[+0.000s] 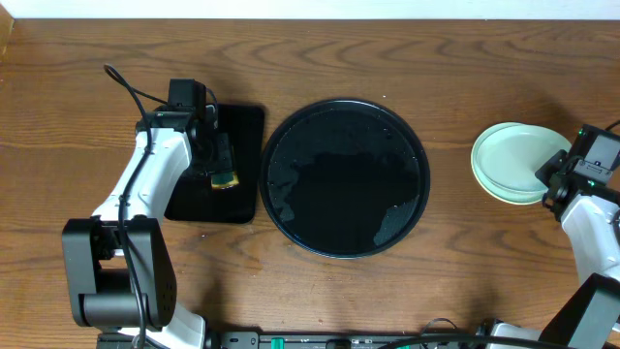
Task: Clean dirty plates on tray and stack at the side
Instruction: 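Carry the plate right and stack it on the plate pile, then release the plate and raise the right gripper away from the stack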
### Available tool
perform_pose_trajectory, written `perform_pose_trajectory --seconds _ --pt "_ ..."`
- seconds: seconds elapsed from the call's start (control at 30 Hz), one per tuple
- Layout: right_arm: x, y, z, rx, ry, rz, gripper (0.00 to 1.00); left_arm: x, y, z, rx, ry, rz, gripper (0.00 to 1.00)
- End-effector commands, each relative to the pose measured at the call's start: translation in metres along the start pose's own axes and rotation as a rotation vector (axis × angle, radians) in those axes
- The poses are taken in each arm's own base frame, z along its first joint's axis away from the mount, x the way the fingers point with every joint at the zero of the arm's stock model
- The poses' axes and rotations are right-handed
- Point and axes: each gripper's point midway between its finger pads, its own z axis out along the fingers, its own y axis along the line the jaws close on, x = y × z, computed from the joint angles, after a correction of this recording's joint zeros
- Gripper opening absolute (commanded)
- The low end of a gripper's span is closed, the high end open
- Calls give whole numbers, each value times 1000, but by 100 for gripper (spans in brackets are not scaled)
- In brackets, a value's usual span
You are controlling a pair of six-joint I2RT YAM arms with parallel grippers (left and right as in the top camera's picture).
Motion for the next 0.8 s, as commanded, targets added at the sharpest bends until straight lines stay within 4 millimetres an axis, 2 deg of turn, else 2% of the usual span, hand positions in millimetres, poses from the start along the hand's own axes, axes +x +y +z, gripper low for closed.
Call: perform_pose_trajectory --seconds 0.0,0.03,0.17,0.33,0.43,0.5,0.67,0.77 --pt "-6 0 0 0 -1 40 1 3 1 0 -3 6 -3 50" --pt "-3 1 2 -4 11 37 2 3 1 0 -3 6 -3 50" --pt "10 16 11 -79 71 32 22 4 1 0 -4 6 -3 50" --pt "23 44 7 -233 140 9 34 4 1 0 -3 6 -2 50" --pt "34 66 -1 -344 175 -81 44 3 1 0 -3 6 -3 50" --pt "40 77 -6 -391 186 -137 48 3 1 0 -3 6 -2 50" --pt "66 124 -29 -508 168 -417 60 2 0 0 -2 0 62 51" --pt "83 151 -45 -570 155 -547 70 2 0 0 -2 1 114 55"
